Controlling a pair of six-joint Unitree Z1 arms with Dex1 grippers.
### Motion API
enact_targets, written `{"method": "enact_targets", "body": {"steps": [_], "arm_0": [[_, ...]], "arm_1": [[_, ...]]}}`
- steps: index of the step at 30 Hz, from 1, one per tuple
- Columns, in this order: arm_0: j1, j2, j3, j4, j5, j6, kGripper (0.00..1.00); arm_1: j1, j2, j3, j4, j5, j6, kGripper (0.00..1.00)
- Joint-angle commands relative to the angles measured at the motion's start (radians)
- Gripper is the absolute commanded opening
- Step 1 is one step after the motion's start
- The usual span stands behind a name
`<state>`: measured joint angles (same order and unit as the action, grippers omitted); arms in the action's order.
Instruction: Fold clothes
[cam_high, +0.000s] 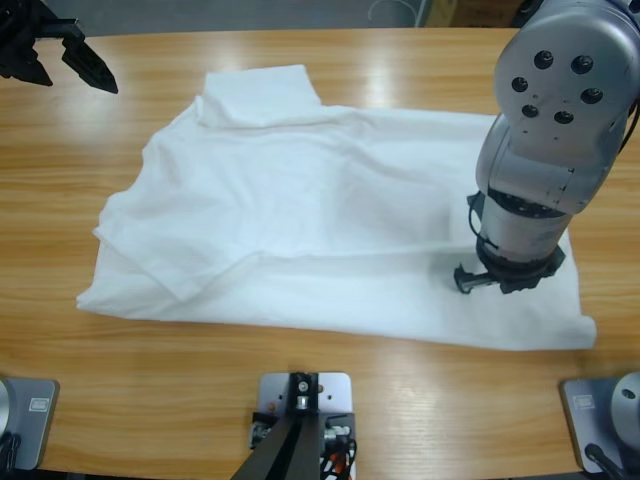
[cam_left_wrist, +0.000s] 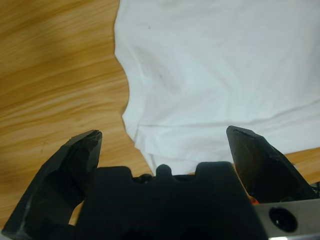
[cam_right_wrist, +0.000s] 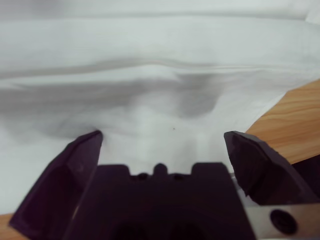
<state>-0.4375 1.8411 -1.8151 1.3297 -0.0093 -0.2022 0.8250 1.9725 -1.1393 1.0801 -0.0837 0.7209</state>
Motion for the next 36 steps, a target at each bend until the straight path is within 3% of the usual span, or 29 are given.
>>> {"method": "enact_targets", "body": {"steps": [1, 4, 11, 18, 24, 32, 36], "arm_0": [[-0.007, -0.007, 0.022, -0.012, 0.012, 0.017, 0.968], [-0.007, -0.002, 0.023, -0.012, 0.011, 0.016, 0.969], [-0.007, -0.007, 0.025, -0.012, 0.011, 0.015, 0.968], [-0.022, 0.119, -0.020, -0.021, -0.031, 0.016, 0.968], [-0.055, 0.278, -0.085, -0.058, -0.204, 0.042, 0.950], [0.065, 0.424, -0.249, -0.054, -0.270, 0.053, 0.902], [0.137, 0.503, -0.426, -0.032, -0.346, 0.051, 0.899]], "arm_1": [[0.011, 0.012, 0.036, -0.014, 0.032, -0.003, 1.000], [-0.006, -0.046, -0.104, 0.039, 0.048, -0.102, 1.000], [-0.255, -0.093, -0.687, 0.432, -0.008, -0.330, 1.000], [-0.419, -0.162, -0.582, 0.362, 0.066, -0.383, 1.000], [-0.529, -0.185, -0.514, 0.317, 0.104, -0.464, 0.991], [-0.557, -0.162, -0.451, 0.235, 0.134, -0.498, 0.991], [-0.613, -0.130, -0.528, 0.237, 0.164, -0.545, 0.987]]}}
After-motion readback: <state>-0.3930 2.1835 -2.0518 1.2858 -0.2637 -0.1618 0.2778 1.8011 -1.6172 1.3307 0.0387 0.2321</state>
